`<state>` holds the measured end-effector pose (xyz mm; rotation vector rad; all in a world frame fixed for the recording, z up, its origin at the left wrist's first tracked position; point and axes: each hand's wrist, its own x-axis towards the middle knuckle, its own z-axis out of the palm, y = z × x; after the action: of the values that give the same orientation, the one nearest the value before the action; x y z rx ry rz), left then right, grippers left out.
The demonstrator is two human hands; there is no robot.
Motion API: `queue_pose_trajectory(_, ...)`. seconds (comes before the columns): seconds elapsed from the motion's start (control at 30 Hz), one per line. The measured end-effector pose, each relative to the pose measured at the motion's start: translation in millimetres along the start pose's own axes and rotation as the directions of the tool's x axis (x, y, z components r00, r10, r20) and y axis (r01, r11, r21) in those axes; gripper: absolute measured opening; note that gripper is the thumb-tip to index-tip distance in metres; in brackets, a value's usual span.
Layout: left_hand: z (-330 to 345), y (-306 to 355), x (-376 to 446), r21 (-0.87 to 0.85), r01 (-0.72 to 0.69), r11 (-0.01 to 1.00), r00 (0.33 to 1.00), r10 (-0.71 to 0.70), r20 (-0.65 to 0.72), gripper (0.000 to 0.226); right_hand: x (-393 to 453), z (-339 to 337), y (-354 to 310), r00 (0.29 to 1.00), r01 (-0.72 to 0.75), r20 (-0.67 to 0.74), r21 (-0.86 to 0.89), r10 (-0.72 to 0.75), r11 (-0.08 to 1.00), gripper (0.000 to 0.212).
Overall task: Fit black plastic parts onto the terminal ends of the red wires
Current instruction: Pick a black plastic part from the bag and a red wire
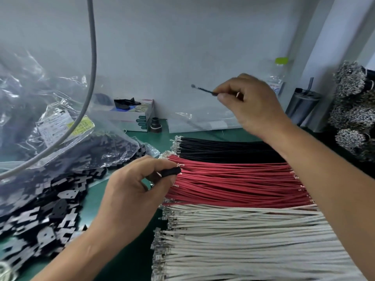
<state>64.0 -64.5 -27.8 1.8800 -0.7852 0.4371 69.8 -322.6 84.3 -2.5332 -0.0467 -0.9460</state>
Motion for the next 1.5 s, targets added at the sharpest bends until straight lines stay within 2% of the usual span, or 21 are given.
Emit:
queue_pose_trajectory(0.07,0,0,1,-0.013,0.005,1.000,1.000,-0.005,-0.002,0.037,-3,-12,-7,0.993,0.112,-0.023,-0.091,-0.114,0.990,0.012)
queue_pose_trajectory(0.1,0,0,2,-0.017,0.013,1.000,1.000,-0.013,-0.002,0.037,-8,-15,-10,0.984,0.176,0.014,-0.163,-0.176,0.971,0.010)
queue_pose_trajectory(0.13,1,0,2,-0.019,0.020,1.000,1.000,-0.020,-0.002,0.036,-14,-13,-14,0.974,0.224,0.087,-0.232,-0.209,0.947,0.010)
queue_pose_trajectory(0.2,0,0,2,-0.016,0.032,0.999,0.999,-0.032,-0.008,0.037,-31,-3,-16,0.955,0.243,0.241,-0.286,-0.176,0.927,0.010)
queue_pose_trajectory(0.27,0,2,1,-0.029,0.040,0.999,0.999,-0.040,-0.008,0.038,-51,3,-14,0.960,0.179,0.252,-0.210,-0.124,0.961,0.010)
queue_pose_trajectory(0.4,-1,-1,3,-0.074,0.088,0.993,0.996,-0.088,-0.006,0.039,-93,7,-14,0.981,0.157,0.115,0.006,-0.156,0.988,0.011)
queue_pose_trajectory(0.57,-2,-3,3,-0.194,0.102,0.976,0.994,-0.092,0.059,0.037,-119,13,-15,0.991,0.117,0.043,0.132,-0.124,0.984,0.007)
queue_pose_trajectory(0.63,-1,-3,3,-0.241,0.125,0.962,0.990,-0.107,0.088,0.030,-119,11,-13,0.993,0.111,0.016,0.160,-0.114,0.981,0.009)
queue_pose_trajectory(0.73,-1,-2,2,-0.301,0.151,0.942,0.984,-0.113,0.139,0.025,-120,10,-15,0.990,0.125,0.047,0.182,-0.135,0.975,0.011)
queue_pose_trajectory(0.97,-1,1,3,-0.384,0.178,0.906,0.978,-0.119,0.171,0.023,-120,6,-20,0.979,0.153,0.116,0.112,-0.166,0.982,0.012)
queue_pose_trajectory(1.1,-3,5,3,-0.341,0.132,0.931,0.980,-0.072,0.185,0.022,-120,8,-22,0.976,0.117,0.167,0.145,-0.141,0.983,0.008)
queue_pose_trajectory(1.23,-3,7,3,-0.270,0.105,0.957,0.987,-0.066,0.149,0.021,-122,14,-27,0.982,0.095,0.150,0.150,-0.117,0.984,0.012)
queue_pose_trajectory(1.37,-2,10,2,-0.047,0.043,0.998,0.991,-0.036,0.130,0.023,-125,22,-35,0.982,0.153,0.113,0.004,-0.152,0.988,0.015)
queue_pose_trajectory(1.43,-3,11,1,-0.044,0.042,0.998,0.989,-0.035,0.143,0.024,-128,27,-37,0.983,0.141,0.113,0.033,-0.144,0.989,0.016)
queue_pose_trajectory(1.5,-5,10,3,-0.118,0.082,0.990,0.985,-0.063,0.159,0.022,-129,29,-36,0.985,0.103,0.126,0.096,-0.114,0.990,0.017)
